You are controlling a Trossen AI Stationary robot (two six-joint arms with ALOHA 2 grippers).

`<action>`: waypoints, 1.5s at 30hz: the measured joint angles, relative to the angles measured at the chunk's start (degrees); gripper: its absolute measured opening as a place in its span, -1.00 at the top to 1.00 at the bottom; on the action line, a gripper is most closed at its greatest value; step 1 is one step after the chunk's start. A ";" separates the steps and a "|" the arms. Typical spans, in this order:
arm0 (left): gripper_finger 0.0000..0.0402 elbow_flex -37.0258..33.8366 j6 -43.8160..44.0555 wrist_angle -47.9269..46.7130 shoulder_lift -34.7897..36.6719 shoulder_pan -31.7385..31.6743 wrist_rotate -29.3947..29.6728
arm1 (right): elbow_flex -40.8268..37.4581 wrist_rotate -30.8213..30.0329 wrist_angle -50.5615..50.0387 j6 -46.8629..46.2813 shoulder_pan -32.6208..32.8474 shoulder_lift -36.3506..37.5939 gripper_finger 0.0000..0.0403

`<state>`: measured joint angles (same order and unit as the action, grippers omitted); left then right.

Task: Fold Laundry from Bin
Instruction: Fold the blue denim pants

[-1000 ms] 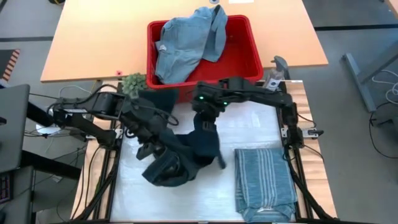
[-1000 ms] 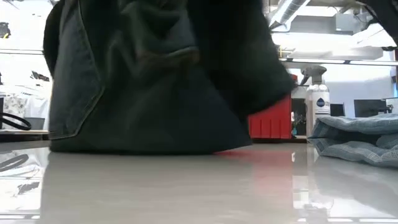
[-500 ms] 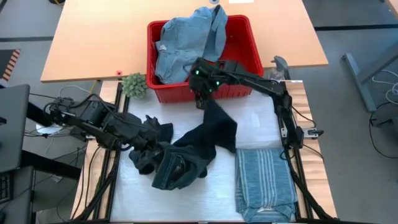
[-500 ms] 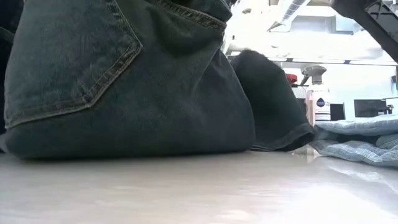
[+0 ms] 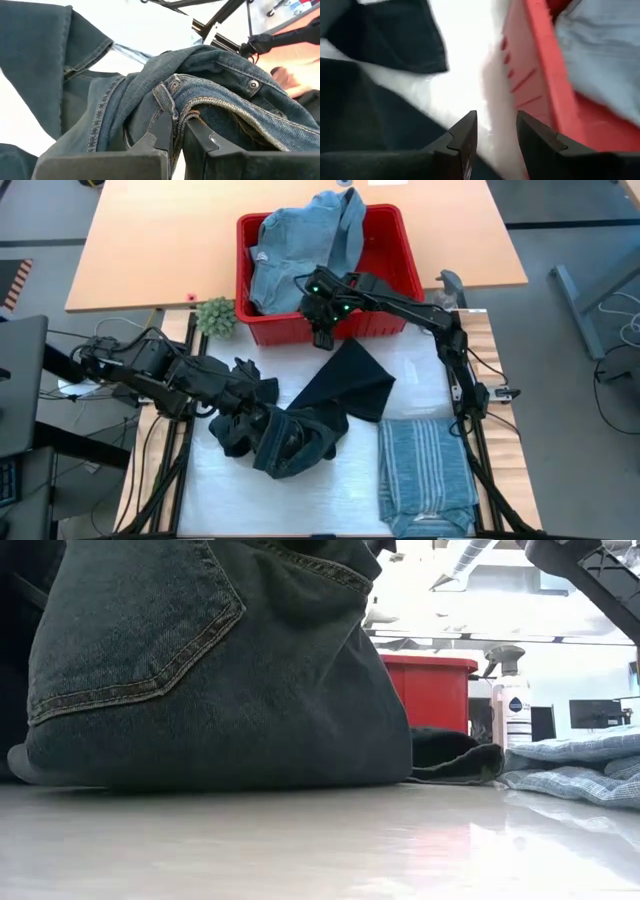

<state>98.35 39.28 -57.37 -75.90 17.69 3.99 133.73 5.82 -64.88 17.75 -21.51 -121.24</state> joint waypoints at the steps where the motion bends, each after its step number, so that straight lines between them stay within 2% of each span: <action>1: 0.94 0.00 -0.35 0.13 0.00 -0.21 0.02 | -0.03 -0.99 0.82 0.52 -0.23 -0.04 0.22; 5: 0.94 0.00 -1.72 1.01 0.00 -1.01 0.15 | 0.02 -2.94 2.99 1.06 -2.31 -1.05 0.24; 11: 0.94 0.00 -2.00 1.16 -0.02 -2.10 -0.10 | 0.02 -2.43 3.87 0.44 -5.40 -3.19 0.30; 14: 0.94 0.00 -2.00 1.39 -0.04 -2.67 -0.26 | 0.02 -1.43 4.28 2.21 -5.80 -3.26 0.34; 21: 0.94 0.00 -3.36 1.82 -0.04 -3.28 -0.28 | 0.76 -3.28 7.41 7.05 -4.80 -1.72 0.47; 31: 0.94 0.02 -3.68 1.87 -0.04 -3.30 -0.31 | 0.98 -4.79 11.00 8.40 -5.87 -1.53 0.47; 35: 0.94 0.02 -4.05 1.88 -0.04 -3.30 -0.31 | 0.94 4.34 10.17 6.12 -5.62 -0.39 0.51; 38: 0.94 0.02 -4.33 1.89 -0.04 -3.30 0.14 | 1.11 8.73 9.02 5.01 -2.88 0.77 0.67; 41: 0.95 0.02 -5.21 1.91 -0.04 -3.30 1.03 | 1.09 9.20 5.38 7.16 0.69 0.72 0.90; 45: 0.98 0.02 -4.18 1.57 1.87 -3.30 3.52 | 1.07 12.23 0.07 7.81 5.10 2.80 0.86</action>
<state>98.37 35.10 -55.81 -74.03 14.39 7.51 134.80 18.05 -64.80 25.55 -16.41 -118.44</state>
